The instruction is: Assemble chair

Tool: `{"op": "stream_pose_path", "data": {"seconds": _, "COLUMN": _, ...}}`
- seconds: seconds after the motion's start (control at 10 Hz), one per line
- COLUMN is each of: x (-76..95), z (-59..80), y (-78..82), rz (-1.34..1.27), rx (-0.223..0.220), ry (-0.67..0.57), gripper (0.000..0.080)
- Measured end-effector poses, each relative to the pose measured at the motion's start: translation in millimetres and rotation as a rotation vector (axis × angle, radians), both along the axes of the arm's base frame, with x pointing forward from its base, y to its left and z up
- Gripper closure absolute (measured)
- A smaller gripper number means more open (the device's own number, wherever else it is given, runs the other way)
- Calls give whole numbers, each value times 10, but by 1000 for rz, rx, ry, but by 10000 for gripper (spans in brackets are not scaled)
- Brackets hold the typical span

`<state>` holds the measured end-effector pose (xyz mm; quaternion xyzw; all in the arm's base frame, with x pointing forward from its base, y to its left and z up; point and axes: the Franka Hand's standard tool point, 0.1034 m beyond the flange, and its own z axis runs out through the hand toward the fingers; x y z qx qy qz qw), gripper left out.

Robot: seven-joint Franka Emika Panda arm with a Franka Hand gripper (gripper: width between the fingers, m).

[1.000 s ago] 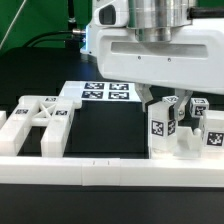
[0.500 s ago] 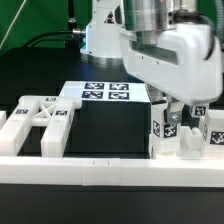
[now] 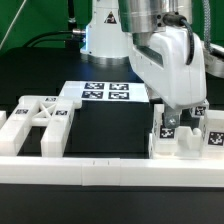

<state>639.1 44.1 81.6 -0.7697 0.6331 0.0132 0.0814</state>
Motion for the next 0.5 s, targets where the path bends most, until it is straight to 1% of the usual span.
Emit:
{"op": "stream_pose_path", "data": {"seconds": 0.1, "x": 2, "z": 5, "y": 3, "rz": 77, "rx": -8, "ry": -11, "gripper": 208}}
{"op": "stream_pose_path", "data": {"seconds": 0.2, "x": 4, "z": 9, "y": 5, "rz": 161, "rx": -16, "ry": -24, "gripper": 162}}
{"op": "stream_pose_path", "data": {"seconds": 0.5, "x": 11, "z": 8, "y": 20, "rz": 440, "rx": -44, "ry": -66, "gripper": 152}}
